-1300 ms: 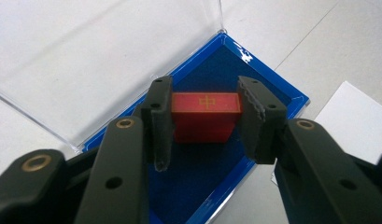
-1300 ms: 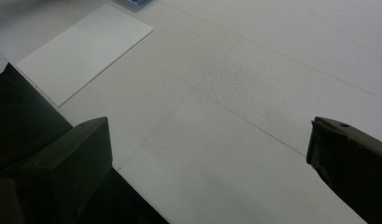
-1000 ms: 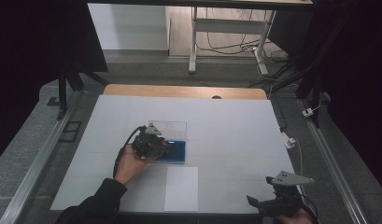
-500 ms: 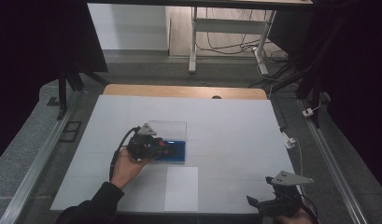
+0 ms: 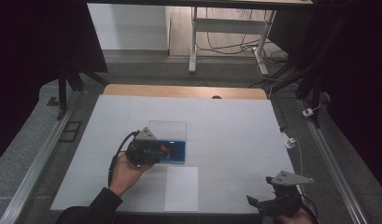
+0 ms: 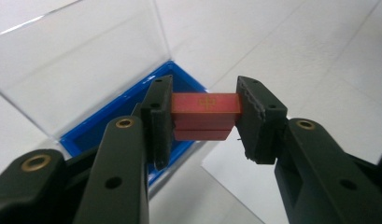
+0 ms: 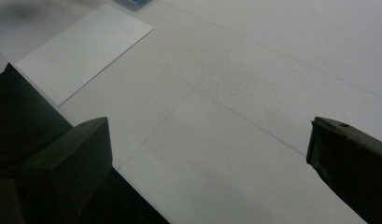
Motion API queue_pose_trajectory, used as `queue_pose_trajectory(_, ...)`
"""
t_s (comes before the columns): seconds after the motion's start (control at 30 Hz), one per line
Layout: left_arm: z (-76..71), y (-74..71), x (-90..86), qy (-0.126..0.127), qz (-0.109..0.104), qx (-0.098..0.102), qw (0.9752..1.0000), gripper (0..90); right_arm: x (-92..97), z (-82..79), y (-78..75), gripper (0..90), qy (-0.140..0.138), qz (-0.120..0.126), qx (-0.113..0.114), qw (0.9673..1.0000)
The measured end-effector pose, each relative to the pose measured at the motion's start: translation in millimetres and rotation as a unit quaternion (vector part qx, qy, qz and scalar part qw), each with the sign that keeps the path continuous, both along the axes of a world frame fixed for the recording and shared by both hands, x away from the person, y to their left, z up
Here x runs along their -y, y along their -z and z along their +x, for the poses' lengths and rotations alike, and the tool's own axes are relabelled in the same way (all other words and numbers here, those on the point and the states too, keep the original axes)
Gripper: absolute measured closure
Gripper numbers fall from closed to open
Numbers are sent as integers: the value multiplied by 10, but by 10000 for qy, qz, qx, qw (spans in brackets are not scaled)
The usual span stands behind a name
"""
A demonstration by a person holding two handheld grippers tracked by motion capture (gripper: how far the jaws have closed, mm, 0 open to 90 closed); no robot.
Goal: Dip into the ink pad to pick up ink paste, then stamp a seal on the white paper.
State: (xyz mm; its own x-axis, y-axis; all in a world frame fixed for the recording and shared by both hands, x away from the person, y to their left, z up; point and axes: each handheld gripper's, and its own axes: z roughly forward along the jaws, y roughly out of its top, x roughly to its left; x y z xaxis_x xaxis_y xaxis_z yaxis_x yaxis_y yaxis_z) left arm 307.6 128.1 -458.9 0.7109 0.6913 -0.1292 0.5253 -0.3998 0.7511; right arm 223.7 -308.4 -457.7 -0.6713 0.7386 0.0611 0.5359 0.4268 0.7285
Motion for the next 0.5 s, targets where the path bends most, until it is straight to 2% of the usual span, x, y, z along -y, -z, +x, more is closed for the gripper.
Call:
queue_pose_trajectory(0.17,-68,-26,42,77,-13,16,10000,584,9,0,-1,2,7,4,-7,10000)
queue_pose_trajectory(0.27,-94,-38,68,145,-41,-75,9999,584,8,2,-3,2,17,24,-14,10000)
queue_pose_trajectory(0.5,-155,-47,133,245,-83,-119,9996,585,10,5,-2,2,35,39,-25,10000)
